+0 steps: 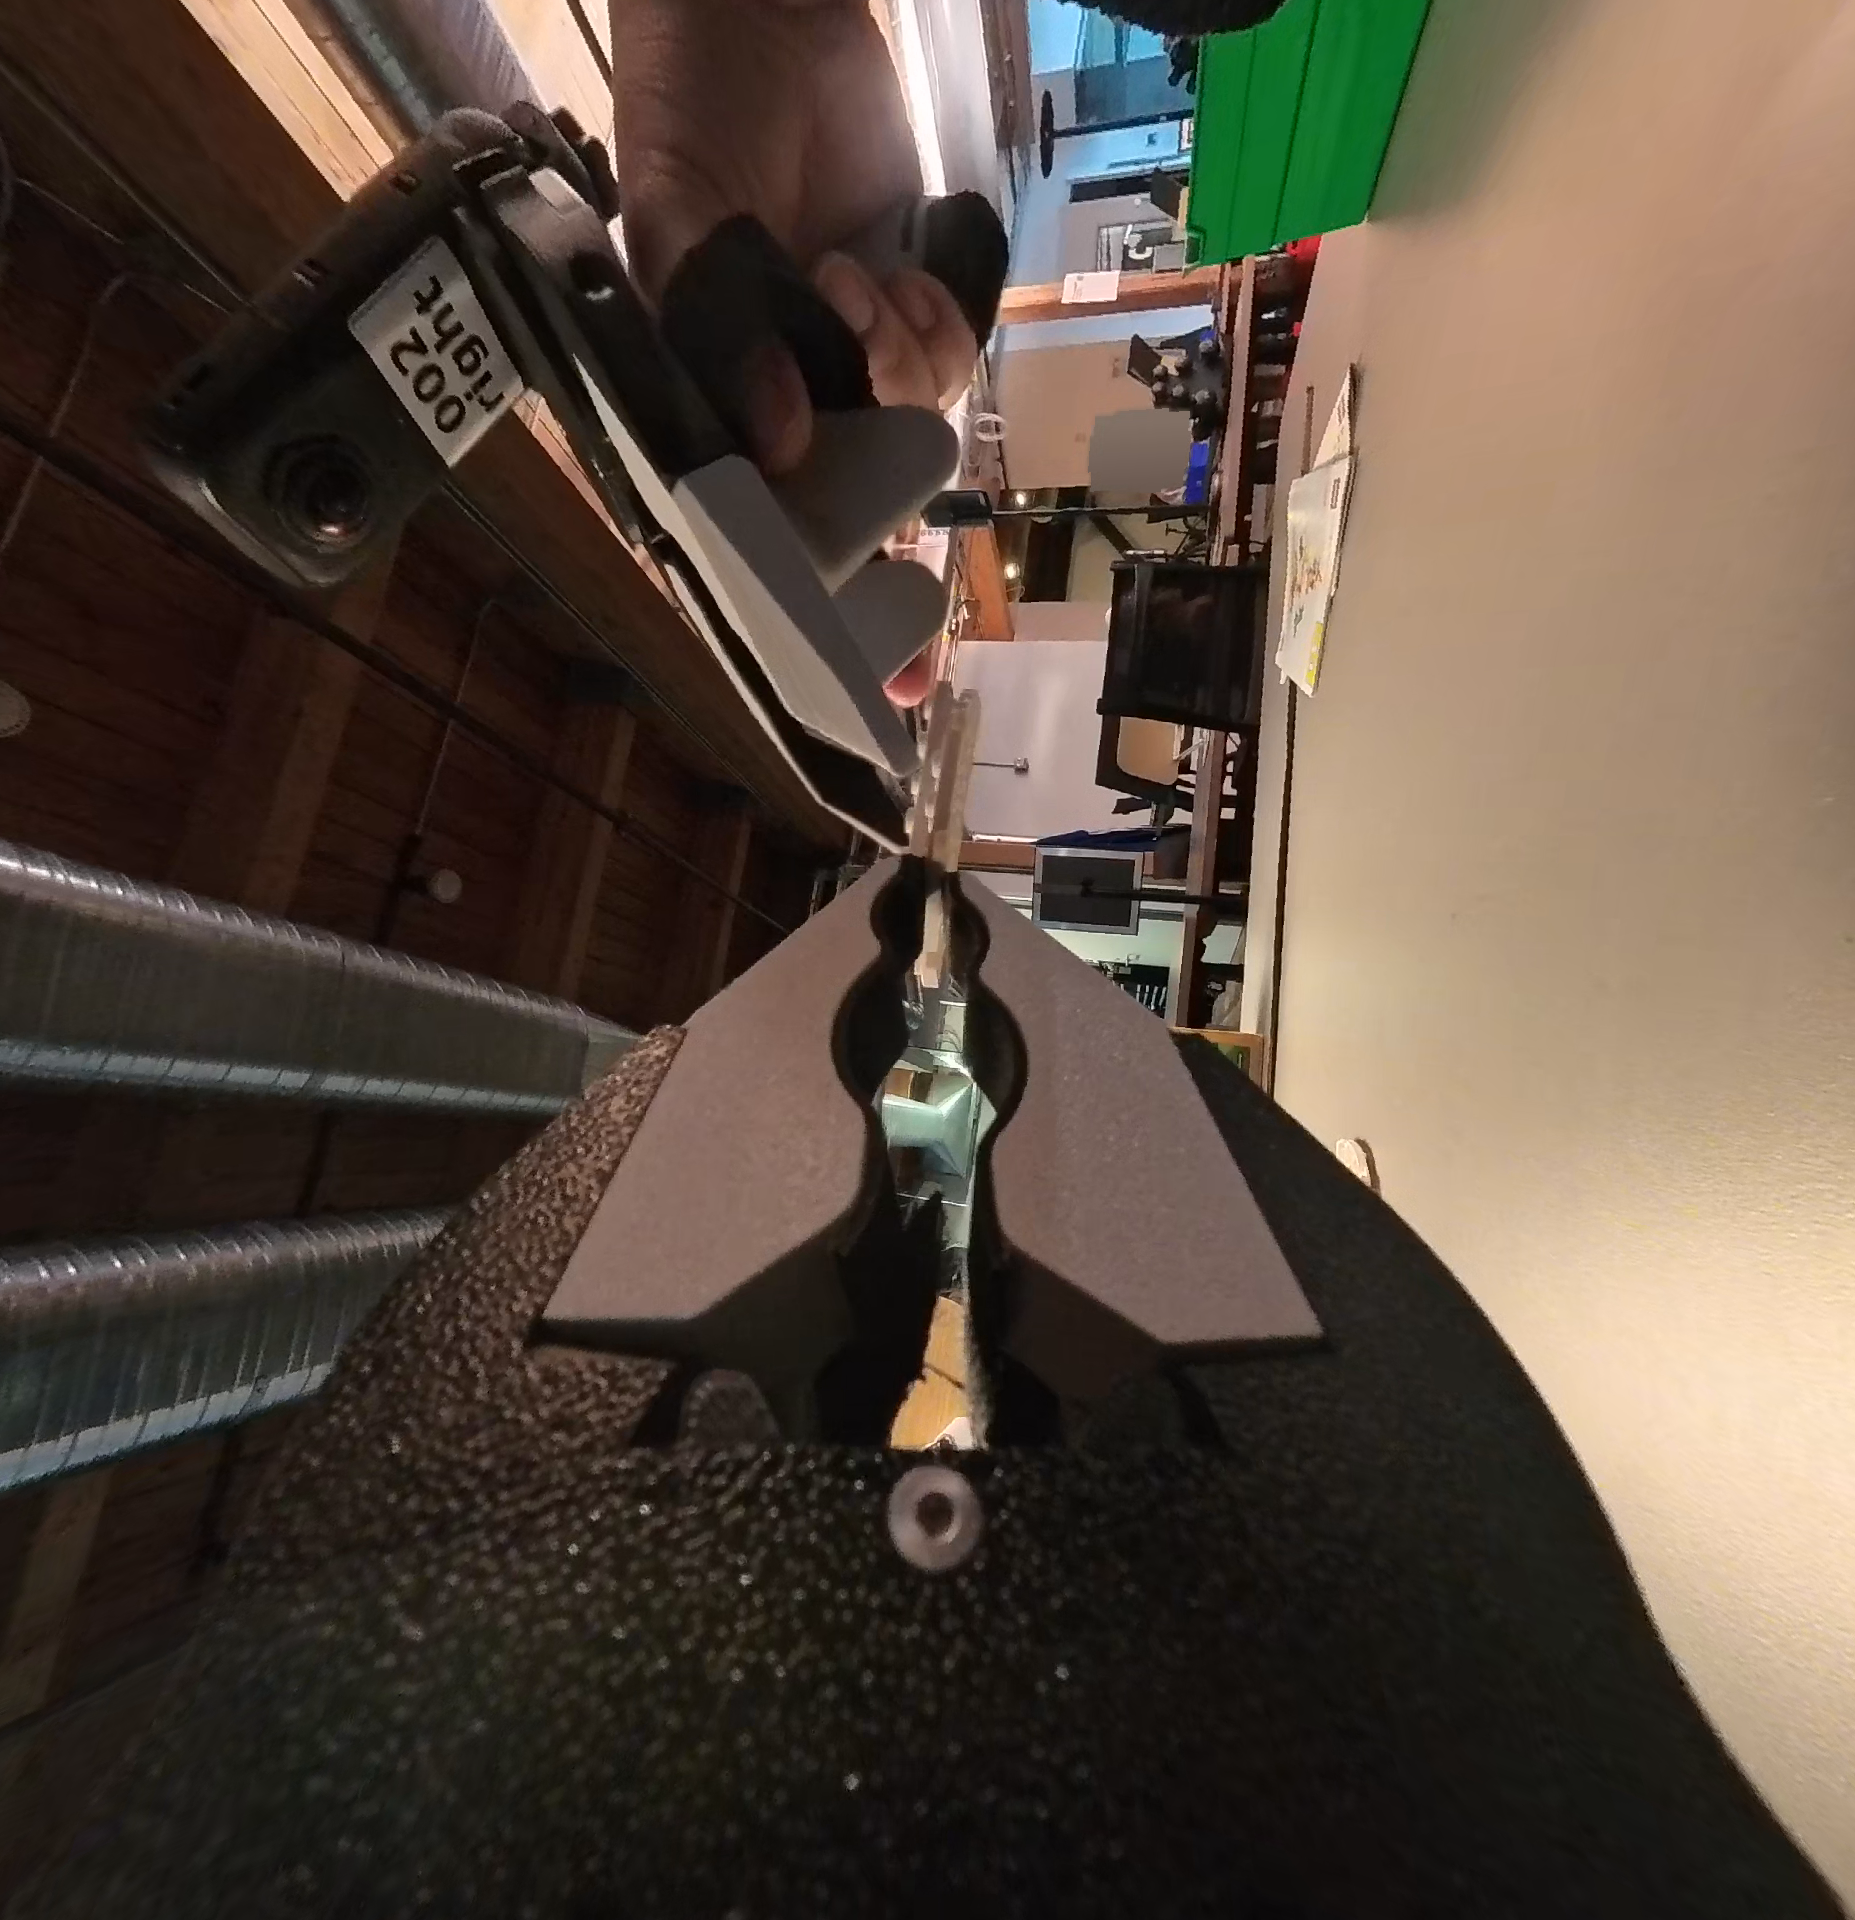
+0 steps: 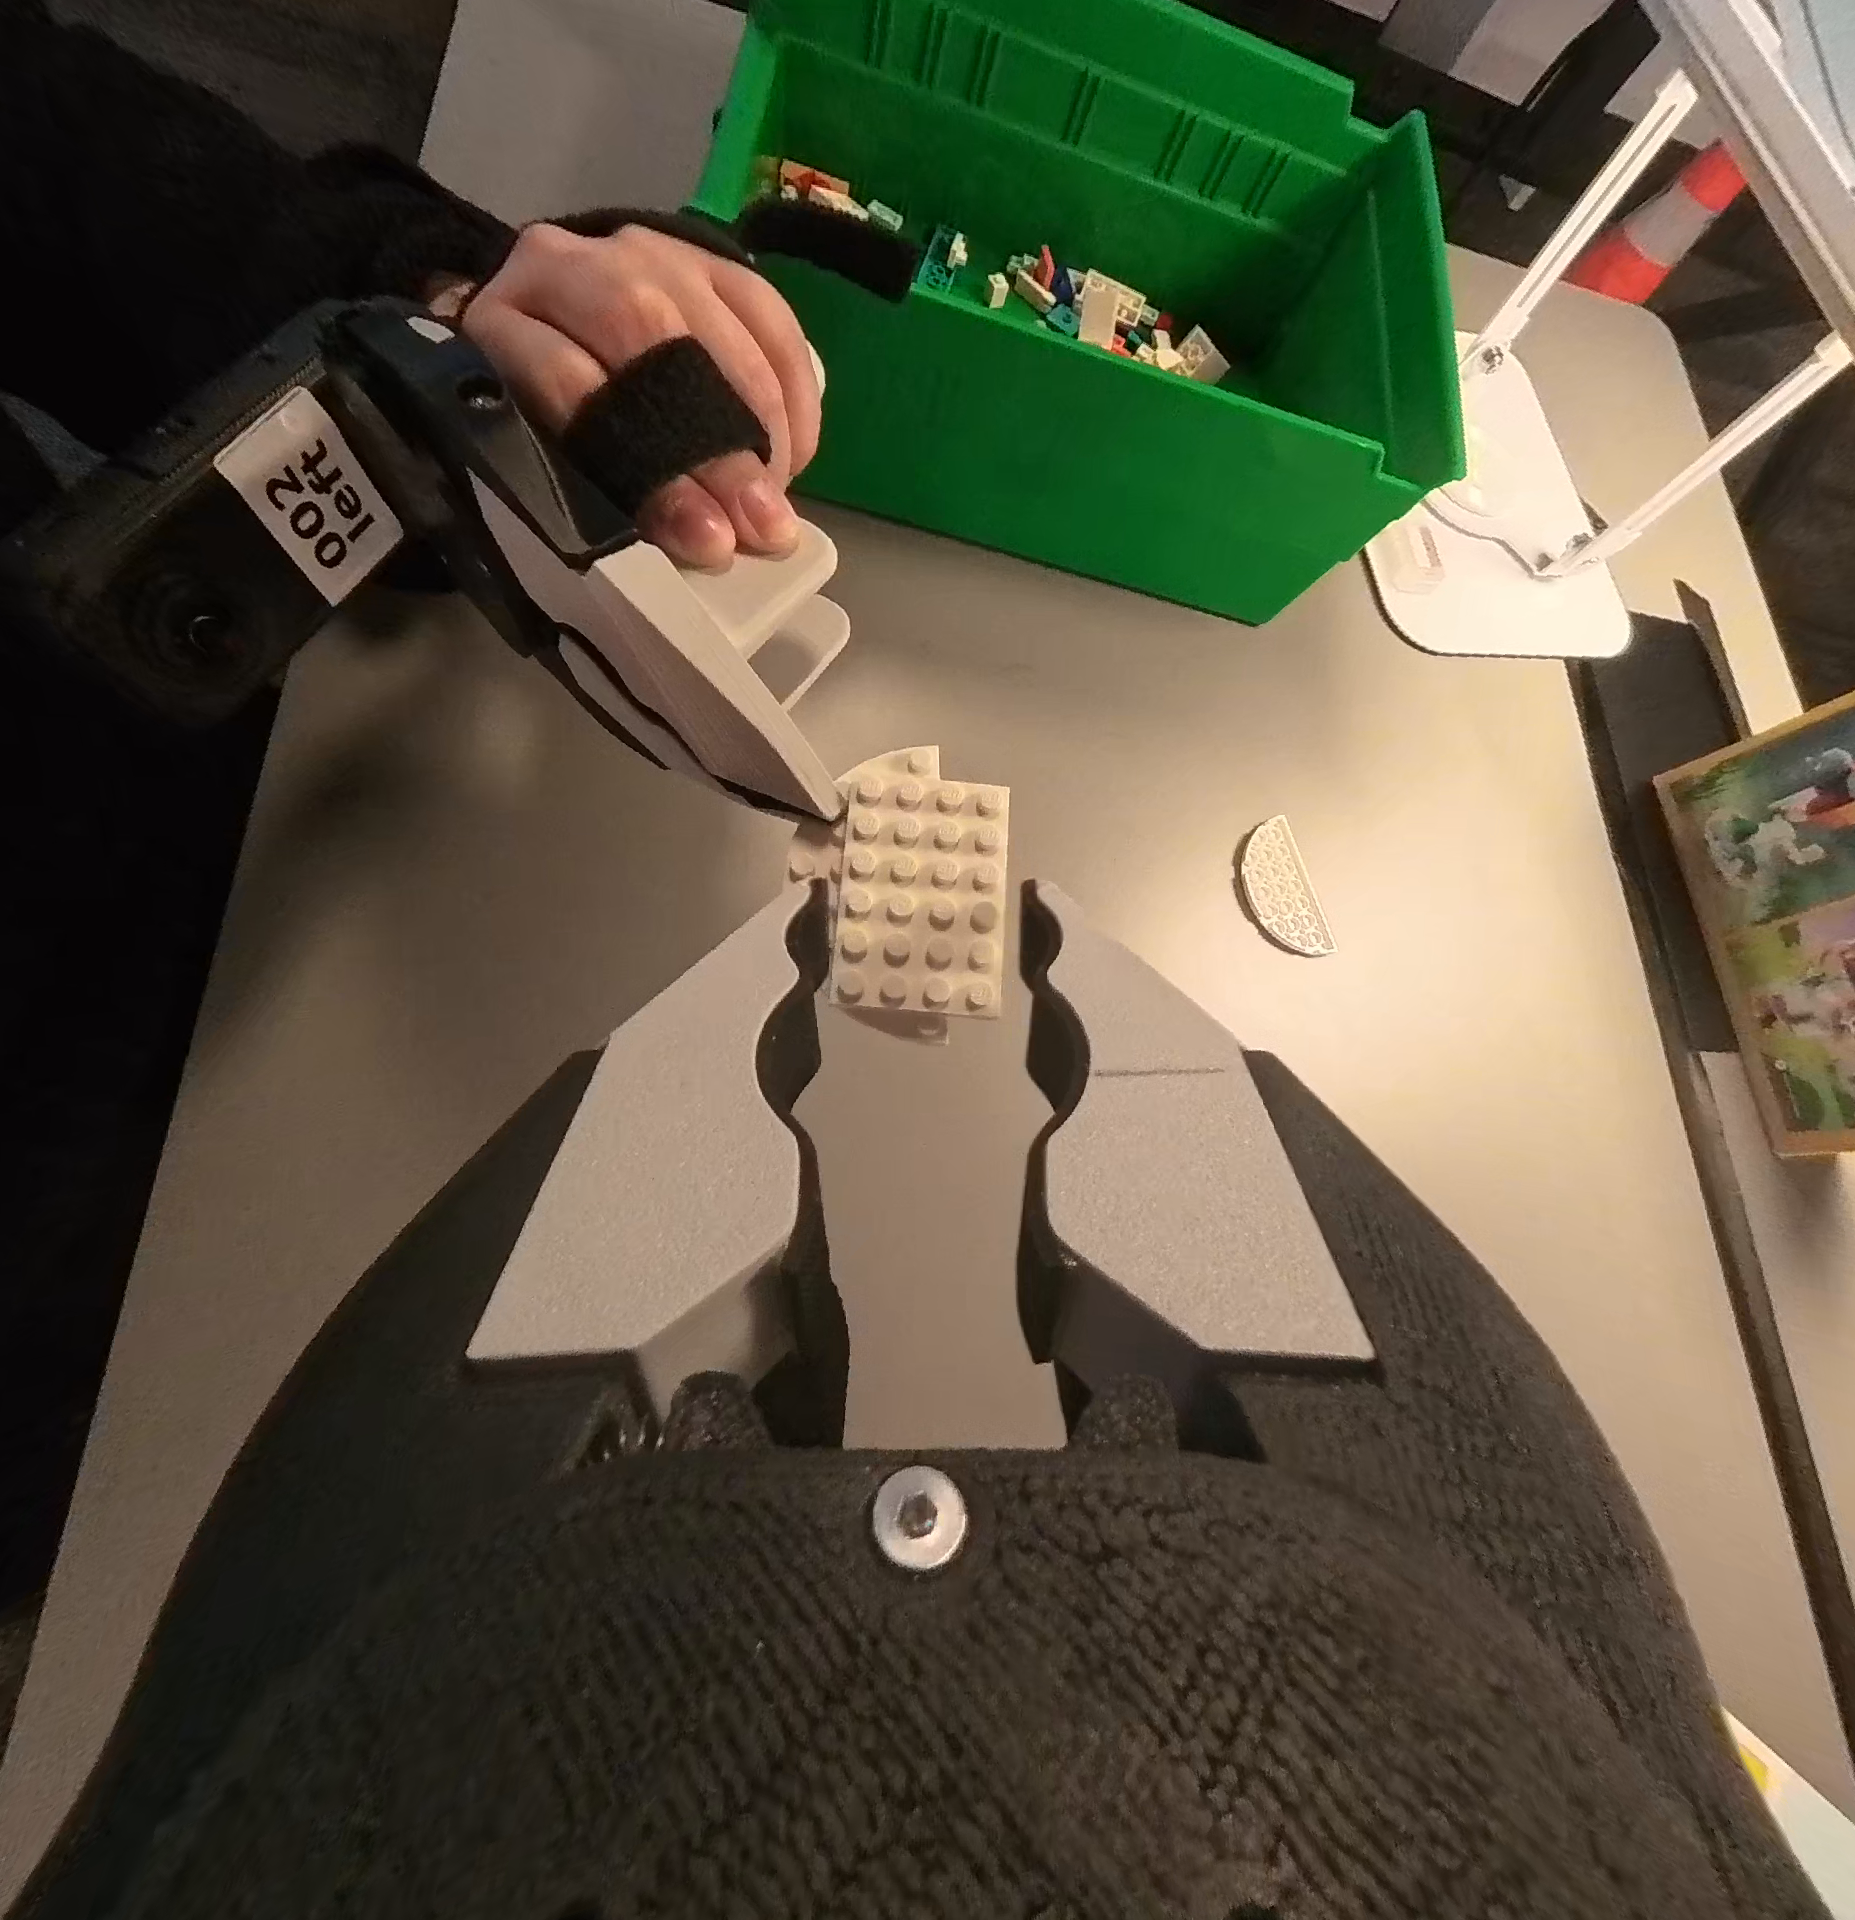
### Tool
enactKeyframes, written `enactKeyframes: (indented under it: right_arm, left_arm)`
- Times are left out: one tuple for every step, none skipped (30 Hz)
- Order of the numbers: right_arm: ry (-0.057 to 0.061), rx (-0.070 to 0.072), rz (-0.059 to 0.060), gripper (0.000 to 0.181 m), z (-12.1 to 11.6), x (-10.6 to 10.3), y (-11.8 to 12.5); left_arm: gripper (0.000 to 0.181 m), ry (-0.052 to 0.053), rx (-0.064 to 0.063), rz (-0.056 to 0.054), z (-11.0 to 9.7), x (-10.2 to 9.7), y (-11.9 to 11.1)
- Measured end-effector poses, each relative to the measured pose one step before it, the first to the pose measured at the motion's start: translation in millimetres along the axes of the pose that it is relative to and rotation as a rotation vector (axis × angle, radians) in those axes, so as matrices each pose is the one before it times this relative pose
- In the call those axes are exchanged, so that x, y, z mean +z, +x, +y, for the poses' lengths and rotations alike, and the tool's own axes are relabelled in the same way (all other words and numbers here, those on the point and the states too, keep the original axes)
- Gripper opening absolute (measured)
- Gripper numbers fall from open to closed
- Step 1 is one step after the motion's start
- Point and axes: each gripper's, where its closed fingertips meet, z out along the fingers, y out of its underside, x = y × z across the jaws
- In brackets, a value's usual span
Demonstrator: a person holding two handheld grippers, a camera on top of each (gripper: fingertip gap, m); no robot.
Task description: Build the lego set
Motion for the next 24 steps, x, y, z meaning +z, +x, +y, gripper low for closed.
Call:
enactKeyframes:
  right_arm:
    - [0.0049, -0.002, 0.0064, 0.038, -0.79, -1.19, 0.9]
    - [0.0117, -0.0054, 0.009, 0.042, -1.69, -2.01, 0.91]
    - [0.0245, -0.0105, 0.0079, 0.046, -3.87, -3.14, -0.3]
    - [0.0404, -0.0183, 0.0076, 0.049, -6.79, -4.23, -2.19]
    - [0.0455, -0.0313, 0.0152, 0.05, -8.28, -4.6, -3.5]
    - [0.0335, -0.0506, 0.0317, 0.054, -6.6, -3.78, -2.73]
    - [0.0056, -0.0674, 0.0496, 0.056, -2.13, -2.32, -1.2]
    - [-0.021, -0.0786, 0.055, 0.061, 2.67, -0.53, -0.9]
    - [-0.0265, -0.0846, 0.0562, 0.066, 4.28, 1.19, -1.5]
    - [-0.0207, -0.0886, 0.0488, 0.068, 4.32, 2.64, -3.69]
    - [-0.0127, -0.0878, 0.0386, 0.069, 3.38, 3.82, -6.18]
    - [-0.018, -0.0769, 0.0327, 0.072, 3.68, 4.72, -6.99]
    - [-0.0271, -0.069, 0.034, 0.074, 4.45, 4.89, -5.95]
    - [-0.0222, -0.075, 0.0406, 0.076, 3.35, 4.34, -4.23]
    - [-0.0148, -0.0789, 0.0505, 0.075, 1.78, 3.36, -2.06]
    - [-0.0192, -0.0733, 0.052, 0.073, 2.04, 2.95, -0.5]
    - [-0.0248, -0.0605, 0.0355, 0.072, 2.69, 3.04, -0.96]
    - [-0.0242, -0.0418, 0.0305, 0.069, 2.89, 2.92, -0.2]
    - [-0.0173, -0.0292, 0.0319, 0.066, 2.13, 2.5, 1.01]
    - [-0.0062, -0.0239, 0.0226, 0.064, 1.05, 1.82, 0.44]
    - [-0.0046, -0.0187, 0.0186, 0.06, 0.86, 1.57, 0.53]
    - [-0.0069, -0.0172, 0.0147, 0.056, 1.33, 1.52, 0.27]
    - [-0.0055, -0.0173, 0.0069, 0.052, 1.09, 1.43, -0.67]
    - [-0.0055, -0.0143, 0.0049, 0.049, 1.21, 1.36, -0.59]
  left_arm:
    - [0.001, -0.0011, -0.0013, 0.0013, 0.37, 0.01, 0.2]
    - [0.001, -0.0008, -0.0009, 0.001, 0.25, -0.04, 0.11]
    - [0.001, -0.0015, -0.0011, 0.0009, 0.44, 0.0, 0.04]
    - [0.001, -0.0022, -0.0015, 0.0025, 0.54, 0.09, 0.32]
    - [0.001, -0.003, -0.0015, 0.0027, 0.86, 0.09, 0.38]
    - [0.001, -0.0025, -0.0006, -0.0001, 0.79, -0.04, -0.01]
    - [0.001, -0.0032, -0.0015, 0.0007, 0.82, 0.07, -0.11]
    - [0.001, -0.0028, -0.0017, -0.0005, 0.84, -0.12, -0.32]
    - [0.001, -0.0043, -0.0006, 0.0001, 0.91, 0.06, -0.24]
    - [0.001, -0.004, -0.0003, -0.0012, 0.93, 0.01, -0.47]
    - [0.001, -0.0037, -0.001, -0.0003, 0.82, -0.03, -0.31]
    - [0.001, -0.0034, -0.0019, 0.0013, 0.84, 0.06, 0.0]
    - [0.001, -0.0017, -0.0002, 0.0004, 0.45, -0.06, 0.1]
    - [0.001, -0.0015, 0.0003, 0.0011, 0.28, 0.07, 0.29]
    - [0.001, 0.0004, -0.001, 0.0015, -0.19, 0.03, 0.27]
    - [0.001, 0.0009, -0.0008, 0.0023, -0.28, 0.02, 0.57]
    - [0.002, 0.0011, 0.0006, 0.0016, -0.45, -0.02, 0.57]
    - [0.002, 0.0013, 0.0004, 0.0023, -0.4, 0.09, 0.6]
    - [0.001, 0.0015, -0.0004, 0.002, -0.43, -0.01, 0.48]
    - [0.002, 0.0011, -0.0004, 0.001, -0.3, -0.08, 0.23]
    - [0.002, 0.0007, -0.0003, 0.0004, -0.18, -0.04, 0.16]
    - [0.002, 0.0, -0.0013, 0.0007, 0.0, -0.11, 0.06]
    - [0.002, 0.0005, -0.0002, 0.0003, -0.06, -0.08, -0.08]
    - [0.002, 0.0001, 0.0007, -0.0008, -0.09, -0.22, -0.12]
